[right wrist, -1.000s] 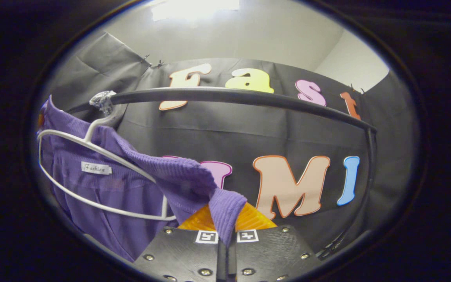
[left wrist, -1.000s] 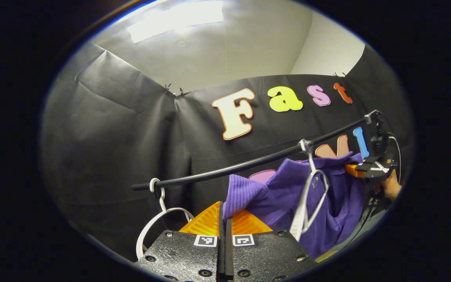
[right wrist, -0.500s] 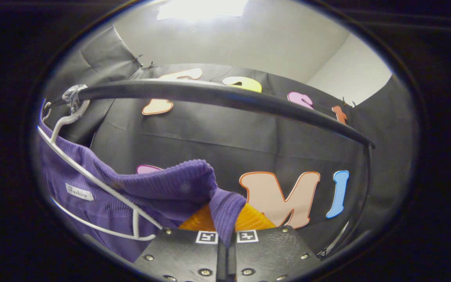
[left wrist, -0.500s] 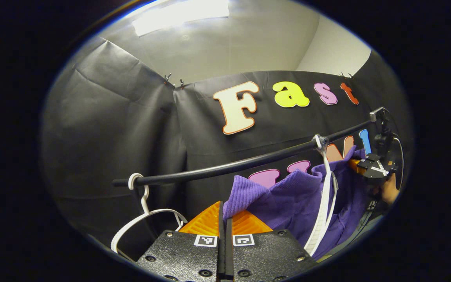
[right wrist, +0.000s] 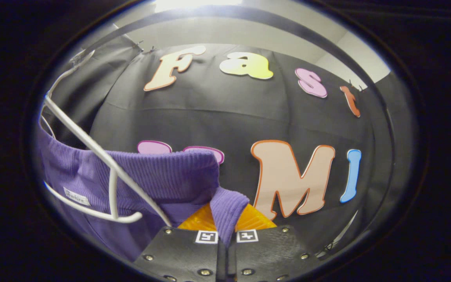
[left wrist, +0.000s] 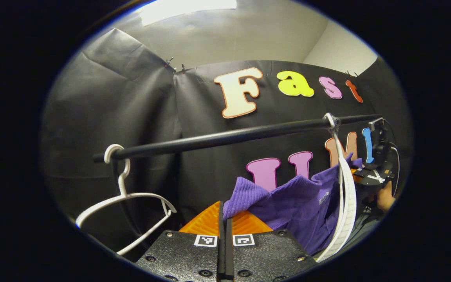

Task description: Grasp the clothes on the hanger with both hands and then place them into the laundry hamper below.

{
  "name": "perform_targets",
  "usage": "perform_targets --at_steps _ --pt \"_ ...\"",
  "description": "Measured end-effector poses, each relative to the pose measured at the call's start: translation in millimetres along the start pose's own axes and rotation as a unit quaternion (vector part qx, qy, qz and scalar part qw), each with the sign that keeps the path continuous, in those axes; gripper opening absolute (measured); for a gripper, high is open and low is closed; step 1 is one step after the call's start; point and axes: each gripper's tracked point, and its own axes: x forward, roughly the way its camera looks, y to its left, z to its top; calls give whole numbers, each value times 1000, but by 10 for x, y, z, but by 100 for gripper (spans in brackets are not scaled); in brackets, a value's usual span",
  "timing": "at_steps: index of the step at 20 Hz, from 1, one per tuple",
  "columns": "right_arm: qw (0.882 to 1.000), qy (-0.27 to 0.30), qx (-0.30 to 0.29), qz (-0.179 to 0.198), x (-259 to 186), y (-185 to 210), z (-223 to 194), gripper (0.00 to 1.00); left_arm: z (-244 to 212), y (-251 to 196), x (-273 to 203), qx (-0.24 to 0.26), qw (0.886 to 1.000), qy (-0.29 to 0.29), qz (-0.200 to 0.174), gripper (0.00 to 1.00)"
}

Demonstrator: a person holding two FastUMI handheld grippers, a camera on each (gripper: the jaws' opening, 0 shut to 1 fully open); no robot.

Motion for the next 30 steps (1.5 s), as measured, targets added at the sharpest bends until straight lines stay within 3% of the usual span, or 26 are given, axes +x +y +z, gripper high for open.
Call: perform_targets --at_steps 7,9,15,22,30 --pt "998 48 32 17 -133 342 -651 3 -571 35 -33 -44 999 20 -2 0" --pt "995 69 64 27 -228 432 -843 3 -779 49 -47 -53 998 36 0 0" --pt "988 120 82 51 -537 623 -1335 3 -1291 -13 -240 -72 995 70 -3 0" --pt "990 97 88 54 -1222 555 -969 6 -1249 -122 -654 -89 994 65 -2 0" --pt "993 50 87 62 -2040 341 -377 6 -937 -597 -1115 -100 993 34 -45 0"
